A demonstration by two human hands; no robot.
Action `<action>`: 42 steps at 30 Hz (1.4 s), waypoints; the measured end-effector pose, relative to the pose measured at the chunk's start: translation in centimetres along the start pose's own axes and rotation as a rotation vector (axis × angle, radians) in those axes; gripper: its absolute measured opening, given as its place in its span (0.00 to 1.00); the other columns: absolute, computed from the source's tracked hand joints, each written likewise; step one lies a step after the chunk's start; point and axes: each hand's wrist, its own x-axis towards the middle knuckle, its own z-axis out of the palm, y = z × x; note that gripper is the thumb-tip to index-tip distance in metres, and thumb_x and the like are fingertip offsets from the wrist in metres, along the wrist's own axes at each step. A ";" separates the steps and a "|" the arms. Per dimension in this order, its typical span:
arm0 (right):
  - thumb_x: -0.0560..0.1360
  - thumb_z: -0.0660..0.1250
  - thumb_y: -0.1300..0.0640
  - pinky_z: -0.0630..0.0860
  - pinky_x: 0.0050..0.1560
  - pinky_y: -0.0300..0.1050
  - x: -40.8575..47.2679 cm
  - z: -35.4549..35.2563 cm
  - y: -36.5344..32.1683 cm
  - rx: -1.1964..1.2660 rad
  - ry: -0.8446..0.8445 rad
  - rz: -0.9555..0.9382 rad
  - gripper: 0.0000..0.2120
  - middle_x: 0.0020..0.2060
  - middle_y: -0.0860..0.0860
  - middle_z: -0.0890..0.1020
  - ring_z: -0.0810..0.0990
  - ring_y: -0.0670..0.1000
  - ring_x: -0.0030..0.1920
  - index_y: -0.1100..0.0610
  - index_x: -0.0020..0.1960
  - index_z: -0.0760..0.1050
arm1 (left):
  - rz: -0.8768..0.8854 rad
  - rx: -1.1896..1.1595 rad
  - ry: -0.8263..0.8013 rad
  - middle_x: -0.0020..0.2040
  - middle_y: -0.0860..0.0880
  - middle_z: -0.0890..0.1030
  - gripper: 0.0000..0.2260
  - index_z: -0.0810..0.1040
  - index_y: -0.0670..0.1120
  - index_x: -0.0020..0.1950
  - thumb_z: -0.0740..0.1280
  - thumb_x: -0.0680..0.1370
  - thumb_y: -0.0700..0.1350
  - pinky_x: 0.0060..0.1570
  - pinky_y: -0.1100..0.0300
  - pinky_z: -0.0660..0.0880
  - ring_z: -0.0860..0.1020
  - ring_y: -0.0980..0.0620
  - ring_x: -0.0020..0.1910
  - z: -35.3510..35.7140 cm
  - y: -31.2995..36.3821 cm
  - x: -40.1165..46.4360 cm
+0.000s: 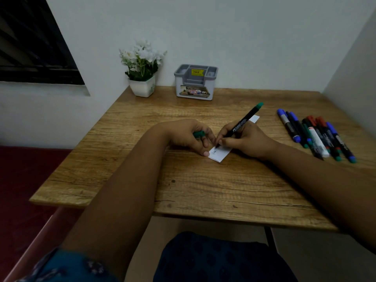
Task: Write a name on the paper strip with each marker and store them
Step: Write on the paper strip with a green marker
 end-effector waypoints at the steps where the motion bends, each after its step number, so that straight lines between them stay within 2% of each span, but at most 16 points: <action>1: 0.75 0.68 0.68 0.78 0.45 0.37 0.1 0.0 -0.1 0.078 0.017 0.019 0.04 0.41 0.53 0.85 0.83 0.45 0.43 0.64 0.46 0.81 | 0.002 0.003 -0.002 0.47 0.55 0.81 0.16 0.80 0.55 0.55 0.77 0.70 0.45 0.42 0.71 0.69 0.77 0.65 0.43 0.0 0.0 0.0; 3: 0.76 0.64 0.70 0.76 0.40 0.34 0.4 0.0 -0.3 0.251 0.047 0.071 0.06 0.39 0.54 0.83 0.81 0.43 0.39 0.65 0.44 0.79 | 0.005 0.009 -0.006 0.47 0.55 0.81 0.16 0.81 0.55 0.56 0.77 0.70 0.45 0.42 0.71 0.69 0.77 0.66 0.43 -0.1 0.0 0.0; 6: 0.77 0.61 0.68 0.73 0.35 0.37 1.2 -0.1 -0.3 0.443 0.101 0.160 0.08 0.33 0.50 0.80 0.75 0.46 0.32 0.60 0.44 0.78 | 0.008 0.014 -0.017 0.48 0.54 0.81 0.17 0.81 0.55 0.57 0.77 0.70 0.46 0.46 0.65 0.69 0.78 0.63 0.45 -0.1 0.1 0.0; 9: 0.78 0.64 0.62 0.70 0.33 0.39 2.1 0.3 -0.9 0.492 0.217 0.168 0.08 0.28 0.50 0.78 0.72 0.46 0.28 0.57 0.41 0.77 | 0.012 0.003 -0.016 0.49 0.53 0.80 0.17 0.81 0.56 0.57 0.77 0.69 0.46 0.49 0.62 0.71 0.78 0.61 0.47 -0.1 0.0 0.0; 13: 0.79 0.66 0.55 0.68 0.29 0.38 2.5 0.5 -0.9 0.429 0.251 0.198 0.12 0.26 0.52 0.74 0.69 0.46 0.25 0.57 0.37 0.76 | 0.006 0.004 -0.017 0.48 0.53 0.80 0.17 0.81 0.55 0.57 0.77 0.70 0.45 0.48 0.63 0.69 0.78 0.61 0.46 -0.1 0.1 0.0; 16: 0.79 0.63 0.56 0.66 0.29 0.40 2.7 0.3 -0.4 0.596 0.369 0.286 0.13 0.24 0.50 0.71 0.67 0.46 0.24 0.57 0.37 0.73 | 0.005 0.001 -0.009 0.47 0.53 0.80 0.17 0.81 0.54 0.57 0.77 0.70 0.45 0.47 0.63 0.70 0.77 0.60 0.46 0.0 0.2 -0.1; 19: 0.80 0.61 0.59 0.65 0.30 0.39 2.8 0.0 -0.2 0.889 0.407 0.362 0.11 0.25 0.50 0.70 0.65 0.45 0.25 0.56 0.38 0.72 | -0.022 -0.050 0.098 0.42 0.52 0.77 0.18 0.78 0.50 0.55 0.78 0.68 0.45 0.43 0.59 0.71 0.74 0.55 0.42 0.4 0.2 0.0; 21: 0.80 0.63 0.59 0.69 0.32 0.37 2.8 -0.2 0.0 0.988 0.362 0.367 0.10 0.29 0.50 0.72 0.68 0.44 0.28 0.56 0.39 0.73 | -0.065 -0.159 0.222 0.41 0.51 0.74 0.19 0.75 0.48 0.55 0.78 0.68 0.43 0.42 0.58 0.70 0.72 0.53 0.41 0.7 0.3 0.3; 24: 0.78 0.66 0.60 0.74 0.37 0.36 2.5 -0.3 0.3 0.946 0.257 0.285 0.06 0.33 0.49 0.75 0.73 0.43 0.33 0.55 0.42 0.75 | -0.100 -0.203 0.316 0.42 0.51 0.73 0.18 0.73 0.47 0.56 0.76 0.70 0.43 0.41 0.59 0.70 0.72 0.54 0.41 1.3 0.5 0.8; 28: 0.74 0.68 0.64 0.74 0.39 0.37 2.3 0.0 0.4 0.829 0.182 0.165 0.03 0.35 0.51 0.77 0.75 0.44 0.35 0.57 0.44 0.77 | -0.122 -0.095 0.341 0.46 0.51 0.74 0.16 0.74 0.49 0.56 0.75 0.72 0.46 0.44 0.59 0.70 0.73 0.53 0.47 1.5 0.6 1.4; 33: 0.74 0.69 0.65 0.75 0.37 0.36 2.4 0.2 0.7 0.727 0.193 0.142 0.02 0.36 0.52 0.79 0.76 0.45 0.35 0.60 0.45 0.78 | -0.151 0.008 0.354 0.56 0.49 0.74 0.17 0.73 0.48 0.59 0.73 0.74 0.47 0.56 0.56 0.72 0.74 0.50 0.56 1.7 1.0 2.0; 36: 0.72 0.72 0.67 0.77 0.40 0.36 2.4 0.5 0.6 0.645 0.207 0.112 0.05 0.39 0.53 0.83 0.81 0.46 0.39 0.62 0.47 0.79 | -0.156 0.019 0.355 0.61 0.47 0.75 0.20 0.72 0.46 0.62 0.73 0.74 0.48 0.61 0.51 0.73 0.74 0.49 0.59 1.7 0.8 2.2; 40: 0.70 0.73 0.69 0.79 0.46 0.38 2.2 0.8 0.5 0.607 0.191 0.092 0.08 0.42 0.53 0.86 0.85 0.49 0.46 0.63 0.48 0.81 | -0.133 0.103 0.361 0.60 0.48 0.73 0.21 0.70 0.46 0.65 0.70 0.75 0.49 0.55 0.54 0.73 0.73 0.50 0.58 2.0 1.1 2.3; 42: 0.70 0.73 0.68 0.80 0.47 0.42 2.2 0.8 0.6 0.598 0.176 0.107 0.11 0.45 0.56 0.86 0.85 0.52 0.48 0.65 0.51 0.80 | -0.086 0.001 0.360 0.61 0.49 0.75 0.20 0.70 0.47 0.65 0.69 0.75 0.50 0.51 0.55 0.73 0.74 0.51 0.57 2.3 1.2 2.5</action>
